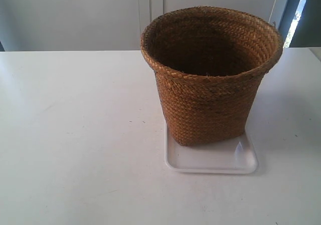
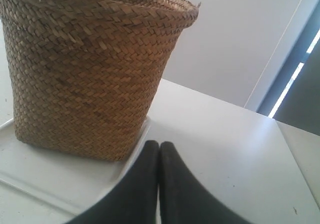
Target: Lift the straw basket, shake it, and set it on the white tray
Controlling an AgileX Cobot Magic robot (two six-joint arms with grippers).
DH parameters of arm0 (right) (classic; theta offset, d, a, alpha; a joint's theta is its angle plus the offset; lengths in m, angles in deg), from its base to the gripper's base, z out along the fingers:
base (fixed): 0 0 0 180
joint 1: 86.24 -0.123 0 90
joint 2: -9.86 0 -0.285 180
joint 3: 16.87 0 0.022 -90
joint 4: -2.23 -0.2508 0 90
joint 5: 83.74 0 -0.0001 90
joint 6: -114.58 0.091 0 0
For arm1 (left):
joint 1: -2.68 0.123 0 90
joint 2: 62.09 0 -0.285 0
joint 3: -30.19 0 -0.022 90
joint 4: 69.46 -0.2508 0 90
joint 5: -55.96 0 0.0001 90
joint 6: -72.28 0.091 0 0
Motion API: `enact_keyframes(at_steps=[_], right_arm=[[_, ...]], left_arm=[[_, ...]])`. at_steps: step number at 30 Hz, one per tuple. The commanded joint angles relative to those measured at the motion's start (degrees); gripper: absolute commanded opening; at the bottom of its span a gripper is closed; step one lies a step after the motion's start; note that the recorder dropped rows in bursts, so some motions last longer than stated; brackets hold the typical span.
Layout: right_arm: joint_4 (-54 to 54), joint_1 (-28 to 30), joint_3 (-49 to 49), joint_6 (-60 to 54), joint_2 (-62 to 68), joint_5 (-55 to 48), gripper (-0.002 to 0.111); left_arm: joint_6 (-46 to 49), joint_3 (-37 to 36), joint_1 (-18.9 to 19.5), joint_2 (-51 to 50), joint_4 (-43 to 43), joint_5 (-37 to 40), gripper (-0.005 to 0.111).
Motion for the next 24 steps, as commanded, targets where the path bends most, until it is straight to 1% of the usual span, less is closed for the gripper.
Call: enact_keyframes(at_steps=[1,10,11,14,17,19,22,24], right_arm=[[0.0,0.4,-0.3,-0.1,-0.4,-0.3,0.000],[0.0,0.4,-0.3,-0.1,-0.4,-0.3,0.000],[0.0,0.4,-0.3,-0.1,-0.4,-0.3,0.000],[0.0,0.4,-0.3,-0.1,-0.4,-0.3,0.000],[0.0,0.4,-0.3,-0.1,-0.4,-0.3,0.000],[0.0,0.4,-0.3,-0.1,-0.4,-0.3,0.000],[0.0,0.4,-0.3,-0.1,-0.4,-0.3,0.000],[0.0,0.4,-0.3,-0.1,-0.4,-0.3,0.000]], left_arm=[[-0.1,-0.3,0.0,0.4,-0.3,-0.1,0.000],[-0.9,-0.3,0.0,0.4,0.3,-0.3,0.000],[-2.5,-0.3,0.0,0.4,1.6,-0.9,0.000],[-12.6,-0.3,0.3,0.6,8.3,-6.3,0.000],[-18.8,-0.4,4.2,2.0,16.1,-11.4,0.000],[-18.1,-1.2,8.2,3.3,23.2,-13.2,0.000],[-16.6,-4.1,13.2,5.8,25.9,-13.1,0.000],[-12.9,-7.0,15.4,7.8,25.9,-13.0,0.000]])
